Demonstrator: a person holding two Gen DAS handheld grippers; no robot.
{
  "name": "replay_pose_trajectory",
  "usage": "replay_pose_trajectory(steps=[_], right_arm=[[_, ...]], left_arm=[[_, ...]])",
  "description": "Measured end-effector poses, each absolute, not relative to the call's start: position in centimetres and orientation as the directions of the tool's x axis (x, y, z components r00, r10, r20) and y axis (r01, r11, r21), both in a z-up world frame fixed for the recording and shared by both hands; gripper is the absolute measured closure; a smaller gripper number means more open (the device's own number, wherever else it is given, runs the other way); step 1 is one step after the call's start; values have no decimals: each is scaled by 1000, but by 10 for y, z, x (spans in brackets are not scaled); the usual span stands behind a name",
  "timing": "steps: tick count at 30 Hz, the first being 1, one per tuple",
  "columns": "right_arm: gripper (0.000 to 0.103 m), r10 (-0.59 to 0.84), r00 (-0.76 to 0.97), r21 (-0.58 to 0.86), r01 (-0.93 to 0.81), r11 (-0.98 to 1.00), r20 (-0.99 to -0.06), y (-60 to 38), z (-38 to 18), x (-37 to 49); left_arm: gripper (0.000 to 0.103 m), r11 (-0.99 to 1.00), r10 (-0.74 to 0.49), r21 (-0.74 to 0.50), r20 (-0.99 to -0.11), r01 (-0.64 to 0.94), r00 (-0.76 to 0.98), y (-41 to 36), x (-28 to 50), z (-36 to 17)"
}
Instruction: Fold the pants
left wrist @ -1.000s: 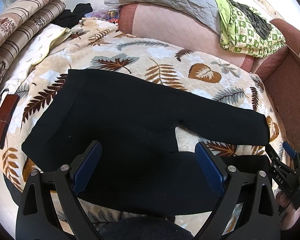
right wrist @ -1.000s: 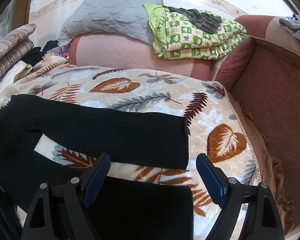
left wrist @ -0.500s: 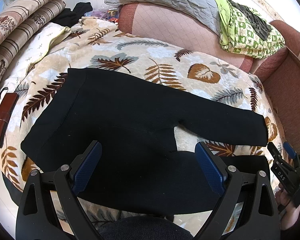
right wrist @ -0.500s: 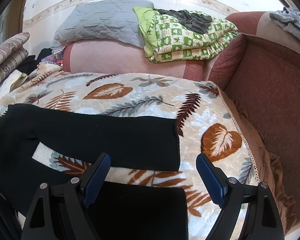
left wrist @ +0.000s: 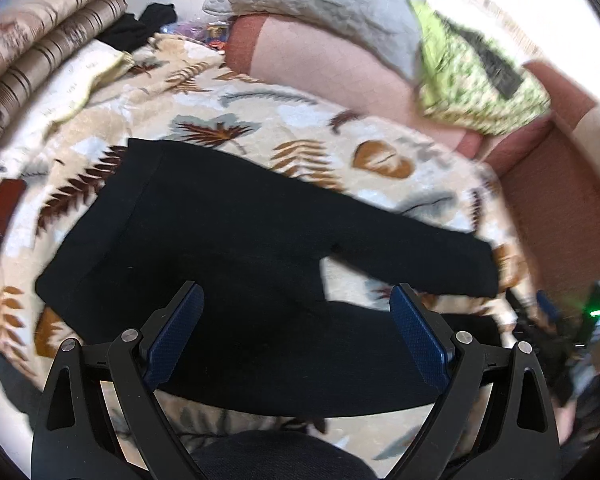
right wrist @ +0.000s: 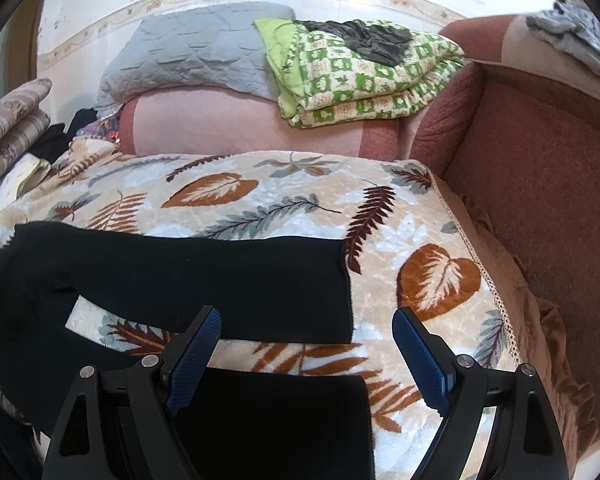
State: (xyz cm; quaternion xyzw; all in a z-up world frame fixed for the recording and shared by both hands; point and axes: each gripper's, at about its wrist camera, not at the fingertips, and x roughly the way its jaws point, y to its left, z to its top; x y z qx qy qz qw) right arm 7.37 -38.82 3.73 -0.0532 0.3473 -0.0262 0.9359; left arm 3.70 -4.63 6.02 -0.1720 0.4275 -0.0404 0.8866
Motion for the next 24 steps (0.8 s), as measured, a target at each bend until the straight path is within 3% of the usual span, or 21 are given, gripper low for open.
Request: replay_pose_trajectory(steps=[1, 3, 9, 15, 24], right_arm=[[16, -87, 757, -105, 24, 994, -648, -392, 38, 74], [16, -83, 756, -77, 44, 996, -650, -399, 40, 74], [16, -82, 739, 10, 119, 993, -669, -427, 41, 77], [16, -42, 698, 126, 187, 974, -715, -445, 30, 86], [16, -36, 652, 146, 224, 964, -757, -447, 14, 98]], left_arm=[[9, 916, -276, -397, -719, -51, 638, -36, 38, 61], [9, 919, -273, -391, -715, -45, 643, -17, 46, 64], [9, 1000, 20, 4, -705, -24, 709, 73, 104, 66], [9, 995, -26, 41, -788, 94, 616, 139, 168, 31], [10, 921, -89, 159, -803, 355, 589, 128, 210, -19]])
